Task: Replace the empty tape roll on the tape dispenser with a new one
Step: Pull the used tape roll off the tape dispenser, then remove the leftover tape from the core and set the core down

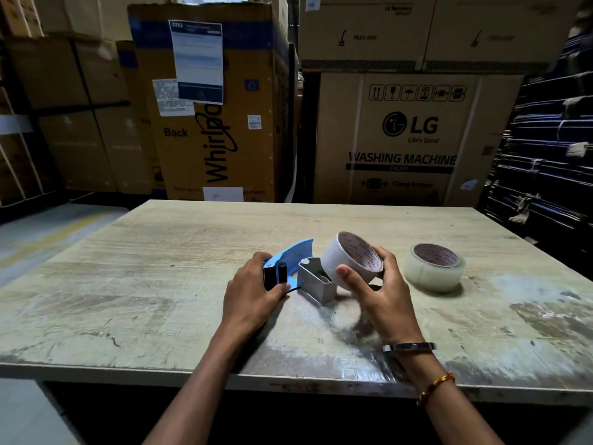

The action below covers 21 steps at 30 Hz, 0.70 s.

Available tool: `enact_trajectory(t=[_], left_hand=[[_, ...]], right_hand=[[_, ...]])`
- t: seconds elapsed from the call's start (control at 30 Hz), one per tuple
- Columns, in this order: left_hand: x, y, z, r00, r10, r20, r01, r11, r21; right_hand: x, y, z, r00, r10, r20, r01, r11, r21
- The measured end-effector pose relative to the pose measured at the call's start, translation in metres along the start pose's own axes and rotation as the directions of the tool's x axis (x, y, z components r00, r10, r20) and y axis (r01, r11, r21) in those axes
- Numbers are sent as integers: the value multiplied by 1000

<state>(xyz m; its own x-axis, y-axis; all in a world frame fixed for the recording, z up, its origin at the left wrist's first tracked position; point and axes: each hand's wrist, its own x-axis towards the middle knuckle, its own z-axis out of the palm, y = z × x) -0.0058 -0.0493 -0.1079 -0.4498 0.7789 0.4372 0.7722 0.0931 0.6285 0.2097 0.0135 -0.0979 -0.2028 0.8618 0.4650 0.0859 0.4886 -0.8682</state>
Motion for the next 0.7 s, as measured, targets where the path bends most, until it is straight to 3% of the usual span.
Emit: enact_trajectory(t=[0.3, 0.47, 0.6, 0.7], left_hand=[[4, -4, 0, 993, -84, -80, 85, 996, 0], [-4, 11, -9, 967, 146, -208, -164, 984, -69], [-31, 33, -15, 927, 300, -226, -342, 923, -178], [-55, 51, -14, 940, 328, -95, -339, 859, -383]], right_hand=[[-1, -5, -1, 999, -12, 40, 9, 998, 62], [-13, -15, -10, 997, -7, 76, -2, 993, 114], [-32, -27, -30, 990, -2, 138, -13, 994, 112], [-53, -36, -43, 979, -34, 202, -23, 962, 271]])
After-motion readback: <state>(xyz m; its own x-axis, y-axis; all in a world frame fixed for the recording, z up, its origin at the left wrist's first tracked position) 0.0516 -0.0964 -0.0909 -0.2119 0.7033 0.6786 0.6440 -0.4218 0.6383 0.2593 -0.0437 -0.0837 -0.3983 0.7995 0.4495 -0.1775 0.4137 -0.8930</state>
